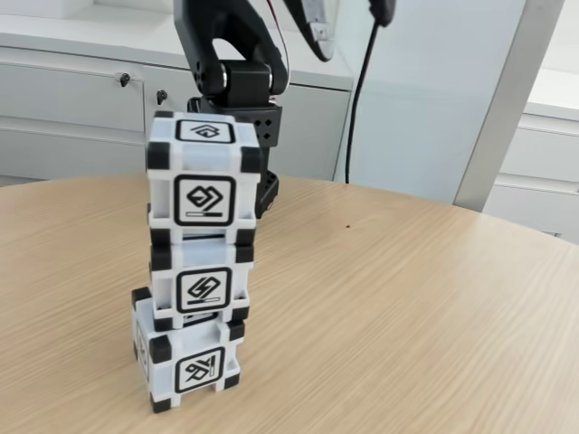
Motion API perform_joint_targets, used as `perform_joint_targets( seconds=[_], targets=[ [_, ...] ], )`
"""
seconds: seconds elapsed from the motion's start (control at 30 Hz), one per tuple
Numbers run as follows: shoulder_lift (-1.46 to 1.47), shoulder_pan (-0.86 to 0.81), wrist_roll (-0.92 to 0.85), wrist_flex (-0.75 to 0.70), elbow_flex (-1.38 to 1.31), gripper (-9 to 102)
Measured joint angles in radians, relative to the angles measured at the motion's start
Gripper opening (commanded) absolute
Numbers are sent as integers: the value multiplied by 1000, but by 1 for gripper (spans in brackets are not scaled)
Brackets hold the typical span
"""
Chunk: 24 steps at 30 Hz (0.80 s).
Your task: Stack cubes from left to right.
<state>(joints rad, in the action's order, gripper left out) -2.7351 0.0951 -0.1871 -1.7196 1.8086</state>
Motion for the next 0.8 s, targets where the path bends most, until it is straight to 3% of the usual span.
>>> perform_joint_targets(
  seconds=[0.13, 0.4, 0.63, 0.8],
  targets=[
    [-146, 2, -37, 48, 150, 11],
    [-397, -9, -81, 298, 618, 3],
    [-511, -9, -31, 459, 969, 5],
    [-583, -9, -12, 486, 1078, 11]
  ],
)
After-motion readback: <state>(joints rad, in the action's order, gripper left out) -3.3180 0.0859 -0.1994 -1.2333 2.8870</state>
